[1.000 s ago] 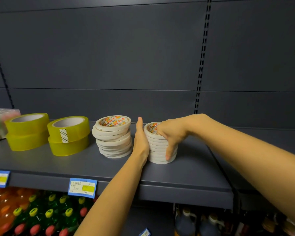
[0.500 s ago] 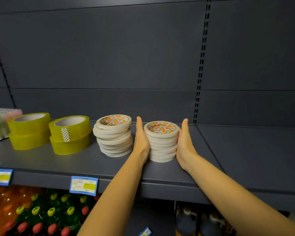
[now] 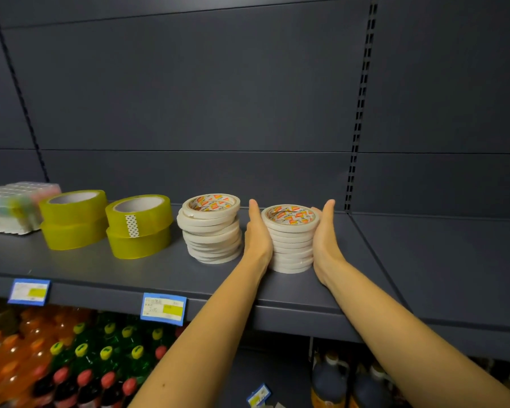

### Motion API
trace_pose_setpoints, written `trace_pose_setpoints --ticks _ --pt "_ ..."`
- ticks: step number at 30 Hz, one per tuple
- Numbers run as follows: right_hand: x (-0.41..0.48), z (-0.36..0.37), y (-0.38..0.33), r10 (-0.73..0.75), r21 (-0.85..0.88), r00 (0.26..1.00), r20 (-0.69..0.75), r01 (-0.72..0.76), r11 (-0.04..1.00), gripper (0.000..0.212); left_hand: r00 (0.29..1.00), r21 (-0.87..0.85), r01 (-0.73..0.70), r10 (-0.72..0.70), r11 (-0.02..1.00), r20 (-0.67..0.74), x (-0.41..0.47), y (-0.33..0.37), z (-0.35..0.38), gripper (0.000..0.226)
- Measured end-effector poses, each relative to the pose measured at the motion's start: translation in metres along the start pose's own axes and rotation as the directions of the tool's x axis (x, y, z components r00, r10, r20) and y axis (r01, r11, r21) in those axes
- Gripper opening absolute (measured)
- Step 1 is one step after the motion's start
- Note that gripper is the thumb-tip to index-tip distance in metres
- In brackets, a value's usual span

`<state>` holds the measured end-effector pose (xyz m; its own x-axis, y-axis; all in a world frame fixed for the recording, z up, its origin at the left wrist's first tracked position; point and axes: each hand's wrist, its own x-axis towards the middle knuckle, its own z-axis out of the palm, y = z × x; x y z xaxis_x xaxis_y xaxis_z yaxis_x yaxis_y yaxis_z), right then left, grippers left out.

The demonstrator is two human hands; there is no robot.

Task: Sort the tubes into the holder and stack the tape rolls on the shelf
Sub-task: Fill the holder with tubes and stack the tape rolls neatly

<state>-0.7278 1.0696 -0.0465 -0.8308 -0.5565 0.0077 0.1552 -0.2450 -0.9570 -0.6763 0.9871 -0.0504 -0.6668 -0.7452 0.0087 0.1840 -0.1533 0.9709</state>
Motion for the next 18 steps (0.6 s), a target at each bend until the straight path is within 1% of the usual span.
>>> trace_pose_setpoints --ticks 1,2,3,4,5,6,7,9,10,11,12,13,14,15,16,18 --pt "-0.001 0.000 0.000 -0.023 -0.015 1.000 -0.017 0.023 1.000 0.068 1.000 0.028 -0.013 0.013 1.000 -0.008 -0.003 0.001 0.000 0.077" --pt "-0.003 0.000 0.001 -0.084 -0.049 0.994 -0.068 0.081 0.996 0.064 0.999 0.061 -0.030 0.032 0.998 -0.026 -0.007 0.003 0.000 0.077" --pt "-0.005 -0.001 0.000 -0.196 -0.106 0.970 -0.144 0.182 0.978 0.058 0.997 0.108 -0.049 0.055 0.993 -0.051 -0.012 0.004 -0.001 0.075" --pt "-0.009 -0.004 -0.003 -0.353 -0.184 0.910 -0.217 0.317 0.930 0.048 0.995 0.164 -0.069 0.081 0.984 -0.065 -0.018 0.007 -0.003 0.071" --pt "-0.013 -0.005 -0.007 -0.516 -0.263 0.819 -0.250 0.456 0.850 0.037 0.994 0.213 -0.090 0.102 0.973 -0.049 -0.025 0.010 -0.007 0.065" --pt "-0.018 -0.005 -0.013 -0.639 -0.302 0.734 -0.232 0.570 0.764 0.027 0.992 0.255 -0.122 0.125 0.959 0.004 -0.035 0.013 -0.013 0.059" --pt "-0.024 -0.004 -0.019 -0.704 -0.294 0.691 -0.163 0.647 0.703 0.022 0.985 0.301 -0.170 0.156 0.938 0.072 -0.047 0.017 -0.022 0.051" --pt "-0.033 0.006 -0.034 -0.737 -0.243 0.671 0.080 0.730 0.638 0.023 0.947 0.381 -0.317 0.268 0.869 0.177 -0.072 0.022 -0.043 0.033" --pt "-0.038 0.016 -0.041 -0.709 -0.244 0.665 0.236 0.746 0.619 0.021 0.914 0.378 -0.404 0.361 0.833 0.183 -0.084 0.024 -0.056 0.024" --pt "-0.043 0.026 -0.048 -0.642 -0.283 0.659 0.392 0.750 0.598 0.017 0.870 0.335 -0.492 0.465 0.804 0.161 -0.096 0.029 -0.069 0.017" --pt "-0.046 0.039 -0.053 -0.544 -0.359 0.653 0.527 0.751 0.554 0.017 0.821 0.279 -0.568 0.557 0.775 0.123 -0.104 0.034 -0.082 0.014" --pt "-0.048 0.052 -0.057 -0.431 -0.458 0.649 0.627 0.755 0.470 0.030 0.780 0.225 -0.620 0.622 0.751 0.074 -0.107 0.041 -0.095 0.015" --pt "-0.049 0.065 -0.059 -0.318 -0.544 0.644 0.696 0.762 0.352 0.046 0.754 0.186 -0.649 0.656 0.738 0.026 -0.106 0.049 -0.106 0.015" --pt "-0.048 0.078 -0.059 -0.208 -0.616 0.654 0.727 0.756 0.224 0.058 0.751 0.162 -0.649 0.660 0.743 -0.020 -0.100 0.056 -0.117 0.014" --pt "-0.048 0.091 -0.058 -0.110 -0.666 0.672 0.732 0.741 0.092 0.063 0.767 0.152 -0.626 0.639 0.765 -0.061 -0.090 0.061 -0.127 0.016" --pt "-0.045 0.114 -0.055 0.028 -0.694 0.711 0.703 0.693 -0.195 0.058 0.828 0.183 -0.526 0.550 0.830 -0.113 -0.068 0.068 -0.141 0.019"
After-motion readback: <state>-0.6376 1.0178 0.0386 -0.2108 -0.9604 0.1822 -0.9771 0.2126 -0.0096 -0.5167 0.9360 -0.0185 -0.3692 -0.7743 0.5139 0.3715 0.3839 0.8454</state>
